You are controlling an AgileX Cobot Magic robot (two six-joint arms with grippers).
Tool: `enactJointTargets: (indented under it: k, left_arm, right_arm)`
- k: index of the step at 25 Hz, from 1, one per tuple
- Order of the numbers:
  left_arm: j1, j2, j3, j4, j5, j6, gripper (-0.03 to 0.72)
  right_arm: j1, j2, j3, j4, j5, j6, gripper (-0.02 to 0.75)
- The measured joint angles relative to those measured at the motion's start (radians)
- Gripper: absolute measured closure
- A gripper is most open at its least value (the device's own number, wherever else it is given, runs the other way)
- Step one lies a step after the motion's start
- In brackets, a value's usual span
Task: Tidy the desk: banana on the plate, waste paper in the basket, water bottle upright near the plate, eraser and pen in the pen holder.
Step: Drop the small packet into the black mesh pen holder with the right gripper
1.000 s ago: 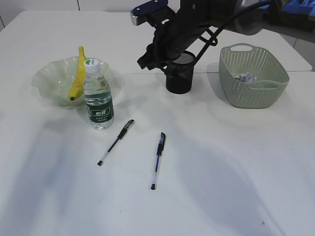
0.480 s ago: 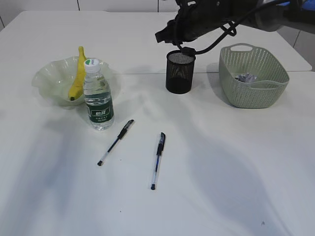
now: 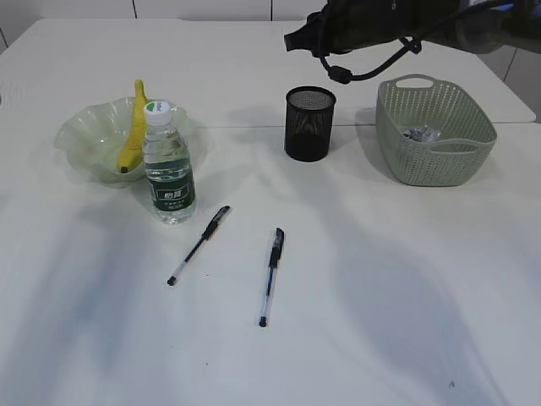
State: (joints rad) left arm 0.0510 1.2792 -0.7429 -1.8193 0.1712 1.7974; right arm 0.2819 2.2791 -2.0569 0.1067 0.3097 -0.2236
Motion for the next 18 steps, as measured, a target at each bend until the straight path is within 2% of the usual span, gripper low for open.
enactJointTargets:
  k: [18]
  left_arm:
    - [0.000,0.000,0.000,0.000,0.005,0.000,0.192]
  right_arm:
    - [-0.006,0.120,0.000,0.024,-0.043,0.002,0.566]
